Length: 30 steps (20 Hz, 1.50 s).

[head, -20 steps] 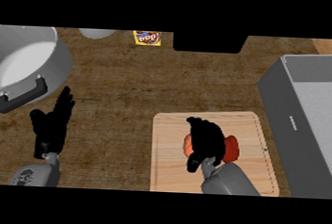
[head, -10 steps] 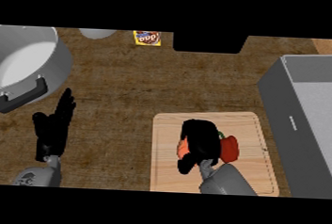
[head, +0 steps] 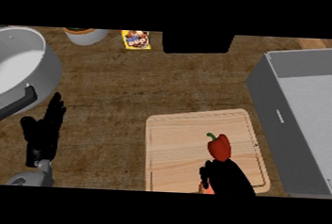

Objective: Pick the squash from the cutting board and place it in the cardboard box

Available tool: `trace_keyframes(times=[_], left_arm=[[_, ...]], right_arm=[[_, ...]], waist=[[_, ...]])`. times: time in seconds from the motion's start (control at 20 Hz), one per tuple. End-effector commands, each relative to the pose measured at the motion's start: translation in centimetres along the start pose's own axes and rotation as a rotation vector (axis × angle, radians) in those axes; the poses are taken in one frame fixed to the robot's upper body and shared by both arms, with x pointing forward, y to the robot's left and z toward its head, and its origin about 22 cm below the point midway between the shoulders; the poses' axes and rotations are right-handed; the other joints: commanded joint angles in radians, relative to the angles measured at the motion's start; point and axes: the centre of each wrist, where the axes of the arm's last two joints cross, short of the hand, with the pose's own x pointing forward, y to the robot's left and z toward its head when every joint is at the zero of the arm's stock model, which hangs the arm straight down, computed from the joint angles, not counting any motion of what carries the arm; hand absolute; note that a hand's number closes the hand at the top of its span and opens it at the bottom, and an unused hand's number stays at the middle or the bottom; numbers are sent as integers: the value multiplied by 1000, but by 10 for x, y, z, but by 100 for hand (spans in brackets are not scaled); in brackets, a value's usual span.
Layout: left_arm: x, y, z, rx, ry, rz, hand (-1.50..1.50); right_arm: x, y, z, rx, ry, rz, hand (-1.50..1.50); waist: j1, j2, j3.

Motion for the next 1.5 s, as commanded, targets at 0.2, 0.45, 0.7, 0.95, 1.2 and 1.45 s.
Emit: trace_keyframes(times=[0.2, 0.45, 0.7, 0.95, 1.2, 1.45], left_arm=[[-3, 4, 7, 35, 9, 4, 0], [-6, 11, 7, 39, 32, 19, 0], [-11, 22, 12, 70, 23, -3, 0], [-6, 6, 13, 39, 7, 23, 0], [-8, 6, 11, 42, 0, 13, 0], [-6, -16, 15, -14, -21, 14, 0]], right_arm=[[-53, -15, 114, -36, -294, 104, 150], [-59, -62, 149, -204, -362, 48, 150], [-59, -98, 169, -322, -359, -26, 150], [-84, -125, 176, -415, -282, -36, 150], [-120, -147, 185, -516, -225, -35, 150], [-168, -175, 202, -583, -164, -119, 150]], waist=[[-39, -2, 2], [-61, 1, 0], [-72, -1, -1], [-54, 5, 1], [-27, 10, 1], [8, 16, 0]])
